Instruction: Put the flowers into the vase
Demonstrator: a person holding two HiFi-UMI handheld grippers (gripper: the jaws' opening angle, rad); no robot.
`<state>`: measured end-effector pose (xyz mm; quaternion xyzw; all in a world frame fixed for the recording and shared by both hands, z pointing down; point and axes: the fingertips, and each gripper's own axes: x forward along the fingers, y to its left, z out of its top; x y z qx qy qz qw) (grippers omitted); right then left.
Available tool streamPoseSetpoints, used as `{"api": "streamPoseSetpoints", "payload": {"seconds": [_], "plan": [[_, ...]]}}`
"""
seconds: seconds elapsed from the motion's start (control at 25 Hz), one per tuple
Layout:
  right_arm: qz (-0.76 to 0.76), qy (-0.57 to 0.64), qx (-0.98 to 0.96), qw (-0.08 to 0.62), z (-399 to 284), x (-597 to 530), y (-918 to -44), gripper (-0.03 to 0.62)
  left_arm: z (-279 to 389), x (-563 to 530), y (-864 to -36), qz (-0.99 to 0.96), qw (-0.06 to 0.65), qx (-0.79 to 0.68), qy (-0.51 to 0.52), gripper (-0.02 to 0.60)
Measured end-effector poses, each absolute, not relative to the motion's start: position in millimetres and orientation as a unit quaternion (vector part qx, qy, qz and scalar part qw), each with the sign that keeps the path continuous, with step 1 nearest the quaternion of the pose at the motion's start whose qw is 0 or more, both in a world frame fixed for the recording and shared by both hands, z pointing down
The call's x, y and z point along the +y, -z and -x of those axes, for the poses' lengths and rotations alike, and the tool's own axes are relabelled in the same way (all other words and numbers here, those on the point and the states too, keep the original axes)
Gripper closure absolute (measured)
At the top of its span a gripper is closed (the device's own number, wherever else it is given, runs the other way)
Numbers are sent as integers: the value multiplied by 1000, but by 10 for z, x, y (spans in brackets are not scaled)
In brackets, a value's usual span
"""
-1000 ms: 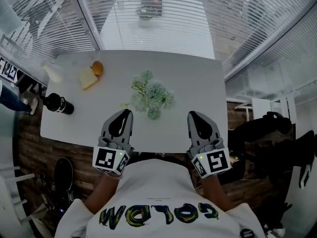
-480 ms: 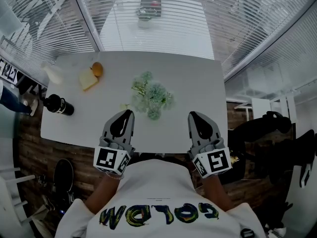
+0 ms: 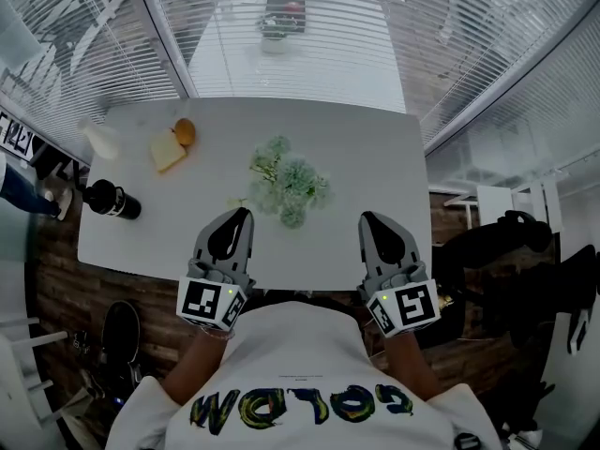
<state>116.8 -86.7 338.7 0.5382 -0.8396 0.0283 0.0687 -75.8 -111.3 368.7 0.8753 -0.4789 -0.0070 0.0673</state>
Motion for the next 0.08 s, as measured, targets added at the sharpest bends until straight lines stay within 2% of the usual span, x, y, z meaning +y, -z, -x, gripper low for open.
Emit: {"api": "streamPoseSetpoints", "payload": {"seconds": [0.08], "plan": [[-541,-30,-838,67,-1174,-881,-3387,583,774,-1130,-3696,-874,70,-480,8,548]]}}
